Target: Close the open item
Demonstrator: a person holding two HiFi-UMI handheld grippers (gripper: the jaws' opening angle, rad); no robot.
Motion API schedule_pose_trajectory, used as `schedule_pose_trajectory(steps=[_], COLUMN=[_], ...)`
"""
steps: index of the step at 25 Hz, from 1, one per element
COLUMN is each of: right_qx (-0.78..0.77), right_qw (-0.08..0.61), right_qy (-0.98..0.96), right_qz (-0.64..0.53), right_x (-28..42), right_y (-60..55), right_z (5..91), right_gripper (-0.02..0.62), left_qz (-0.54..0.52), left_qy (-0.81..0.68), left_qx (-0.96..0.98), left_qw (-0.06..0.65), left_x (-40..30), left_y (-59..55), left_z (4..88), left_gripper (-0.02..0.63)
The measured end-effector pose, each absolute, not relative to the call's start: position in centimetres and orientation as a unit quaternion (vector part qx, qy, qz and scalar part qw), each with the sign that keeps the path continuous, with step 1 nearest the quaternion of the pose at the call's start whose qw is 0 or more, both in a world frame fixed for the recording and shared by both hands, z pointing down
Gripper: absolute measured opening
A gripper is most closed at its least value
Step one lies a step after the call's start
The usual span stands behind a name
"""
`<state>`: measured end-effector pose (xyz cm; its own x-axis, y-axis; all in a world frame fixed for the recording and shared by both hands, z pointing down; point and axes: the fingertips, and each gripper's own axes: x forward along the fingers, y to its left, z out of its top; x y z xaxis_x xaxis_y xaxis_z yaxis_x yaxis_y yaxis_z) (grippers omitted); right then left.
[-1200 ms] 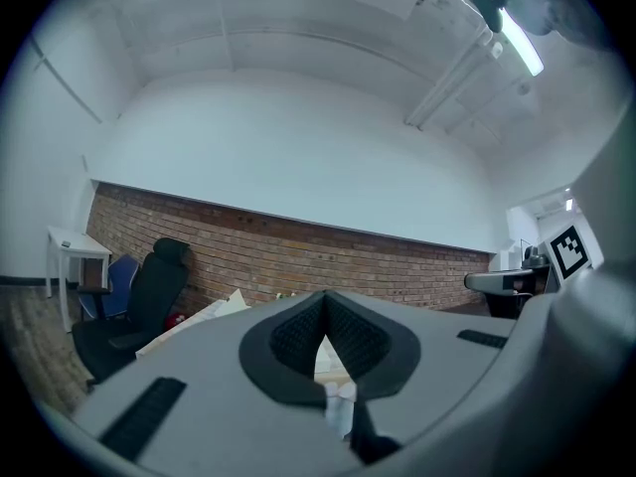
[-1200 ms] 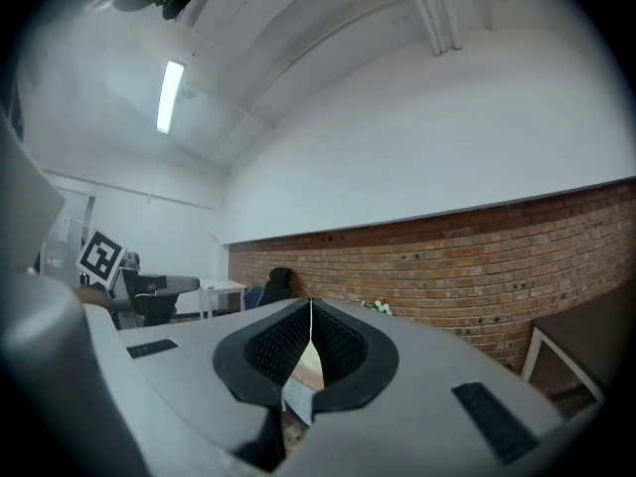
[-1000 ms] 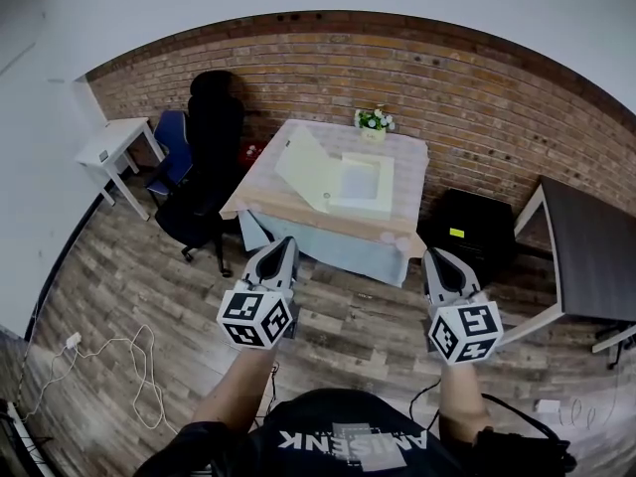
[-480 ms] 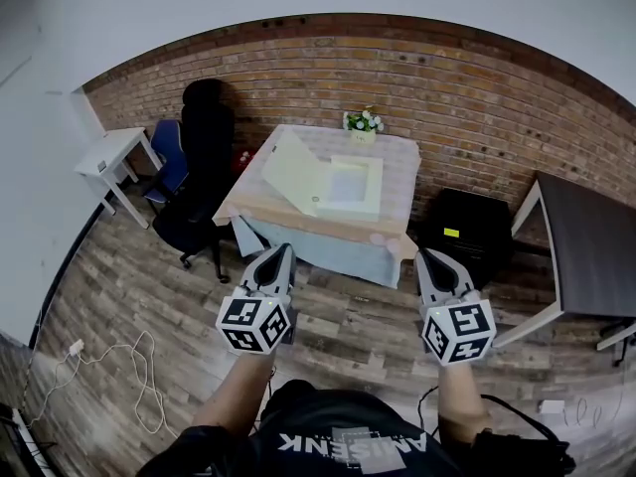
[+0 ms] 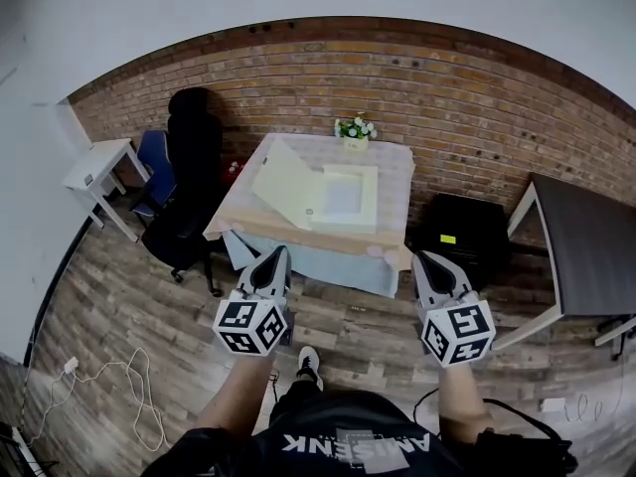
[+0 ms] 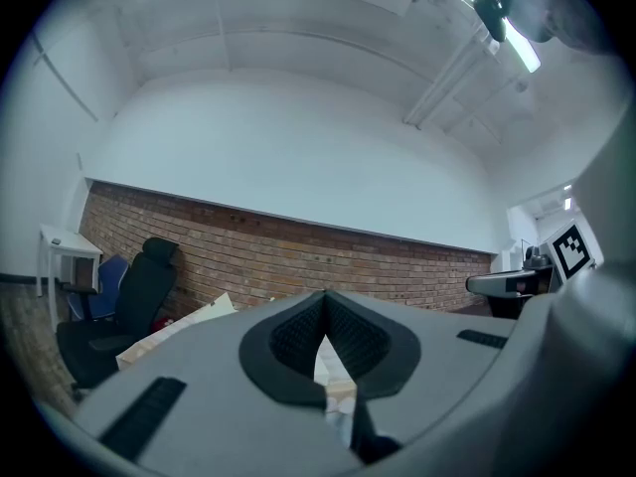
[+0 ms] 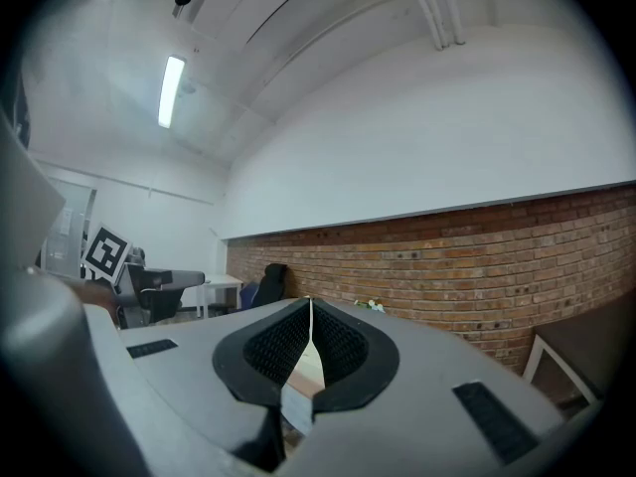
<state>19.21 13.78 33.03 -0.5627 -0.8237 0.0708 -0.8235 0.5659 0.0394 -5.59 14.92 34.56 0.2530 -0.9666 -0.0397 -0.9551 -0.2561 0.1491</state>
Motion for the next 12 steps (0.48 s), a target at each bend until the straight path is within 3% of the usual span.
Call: schedule_pose_trajectory(steps=[12], right_qx=[0.468], right_qw=[0.053], right_qy=[-0.882], right_qz=[0.008], right_x=[12.5], right_y=[3.1], right_z=[33.8], right_gripper=[0.043], left_qz=[-0.054], left_qy=[-0.616], left_qx=[0.783], left_qw=[0.064], left_x=[-14.0], left_y=[3.9], left_z=[36.3], left_gripper=[0.009])
